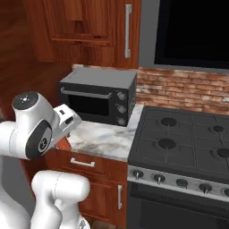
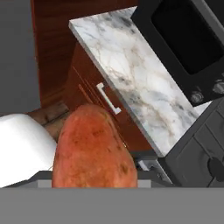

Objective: Place the sweet potato in the correct fridge rack based on whether it is a fruit or vegetable. Finally, close the fridge door.

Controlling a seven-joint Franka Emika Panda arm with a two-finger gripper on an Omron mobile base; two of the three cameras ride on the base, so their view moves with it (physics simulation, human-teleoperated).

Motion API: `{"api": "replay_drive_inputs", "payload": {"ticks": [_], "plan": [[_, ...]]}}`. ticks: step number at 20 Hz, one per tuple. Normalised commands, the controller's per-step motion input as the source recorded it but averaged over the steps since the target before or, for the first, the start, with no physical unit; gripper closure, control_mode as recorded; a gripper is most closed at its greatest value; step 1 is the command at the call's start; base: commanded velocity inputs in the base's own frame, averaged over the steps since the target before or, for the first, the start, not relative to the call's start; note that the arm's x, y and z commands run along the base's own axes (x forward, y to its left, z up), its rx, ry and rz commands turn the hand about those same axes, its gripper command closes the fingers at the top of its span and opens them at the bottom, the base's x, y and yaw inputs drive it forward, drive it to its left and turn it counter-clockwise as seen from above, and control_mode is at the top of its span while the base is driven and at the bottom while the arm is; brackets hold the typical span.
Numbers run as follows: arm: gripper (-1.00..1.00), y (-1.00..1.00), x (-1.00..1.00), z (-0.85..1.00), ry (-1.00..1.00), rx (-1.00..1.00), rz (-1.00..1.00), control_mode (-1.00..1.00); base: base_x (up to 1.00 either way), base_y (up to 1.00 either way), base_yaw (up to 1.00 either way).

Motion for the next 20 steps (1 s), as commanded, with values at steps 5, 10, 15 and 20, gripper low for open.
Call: {"api": "replay_drive_inputs", "payload": {"ticks": [5, 10, 15, 20], "plan": [[1.00, 0.00, 0.00, 0.00, 0.00, 0.00, 0.00, 1.00, -1.00, 0.09, 0.50], [1.00, 0.00, 0.00, 0.00, 0.00, 0.00, 0.00, 1.00, -0.96, 0.14, 0.56], [1.00, 0.00, 0.00, 0.00, 0.00, 0.00, 0.00, 1.00, -0.56, 0.58, 0.55], [1.00, 0.00, 0.00, 0.00, 0.00, 0.00, 0.00, 1.00, -0.09, 0.95, 0.45]]}}
